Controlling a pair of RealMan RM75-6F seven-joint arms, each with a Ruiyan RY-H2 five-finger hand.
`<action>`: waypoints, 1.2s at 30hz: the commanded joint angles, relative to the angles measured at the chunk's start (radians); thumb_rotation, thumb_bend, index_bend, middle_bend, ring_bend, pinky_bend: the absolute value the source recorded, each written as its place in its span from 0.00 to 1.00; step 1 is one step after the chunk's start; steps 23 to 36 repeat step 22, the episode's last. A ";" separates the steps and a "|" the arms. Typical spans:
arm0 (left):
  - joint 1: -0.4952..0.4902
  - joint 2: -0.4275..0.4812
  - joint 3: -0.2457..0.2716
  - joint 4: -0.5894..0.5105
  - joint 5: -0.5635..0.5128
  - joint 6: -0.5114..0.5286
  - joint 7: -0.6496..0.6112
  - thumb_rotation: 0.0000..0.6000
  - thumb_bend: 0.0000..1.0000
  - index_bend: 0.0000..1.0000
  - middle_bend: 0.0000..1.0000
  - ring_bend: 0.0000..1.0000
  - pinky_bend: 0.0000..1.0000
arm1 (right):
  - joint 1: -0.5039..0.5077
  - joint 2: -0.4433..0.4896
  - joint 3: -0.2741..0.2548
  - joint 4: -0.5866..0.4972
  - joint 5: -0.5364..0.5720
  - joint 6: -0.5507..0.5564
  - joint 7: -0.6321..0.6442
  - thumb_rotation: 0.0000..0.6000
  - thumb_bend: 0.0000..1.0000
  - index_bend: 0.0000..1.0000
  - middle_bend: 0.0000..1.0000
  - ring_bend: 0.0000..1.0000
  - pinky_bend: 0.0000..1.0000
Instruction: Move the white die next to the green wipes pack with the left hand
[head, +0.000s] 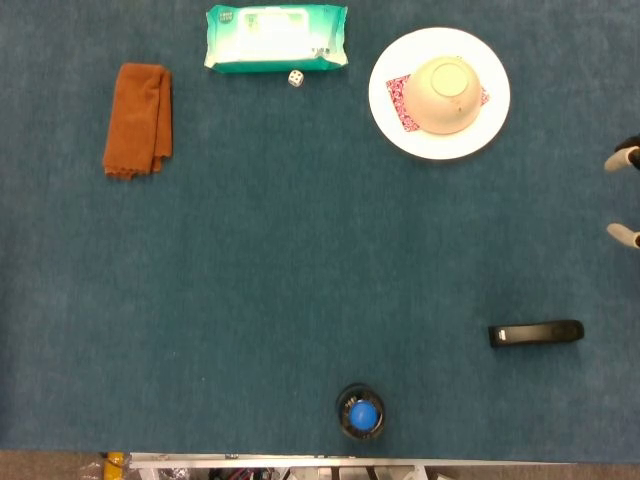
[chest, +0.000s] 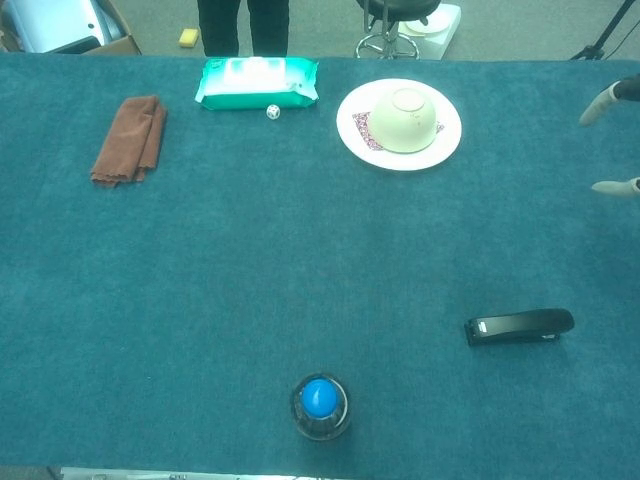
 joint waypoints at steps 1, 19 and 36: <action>-0.001 -0.009 0.005 0.026 0.031 -0.007 -0.026 1.00 0.26 0.34 0.00 0.00 0.00 | -0.037 0.035 -0.026 -0.065 -0.016 0.049 -0.110 1.00 0.00 0.38 0.32 0.21 0.19; 0.005 -0.051 0.022 0.113 0.118 -0.026 -0.106 1.00 0.26 0.35 0.00 0.00 0.00 | -0.168 0.046 -0.053 -0.144 -0.028 0.212 -0.234 1.00 0.00 0.38 0.32 0.21 0.19; 0.009 -0.050 0.021 0.108 0.119 -0.025 -0.103 1.00 0.26 0.35 0.00 0.00 0.00 | -0.172 0.044 -0.053 -0.142 -0.032 0.212 -0.233 1.00 0.00 0.38 0.32 0.21 0.19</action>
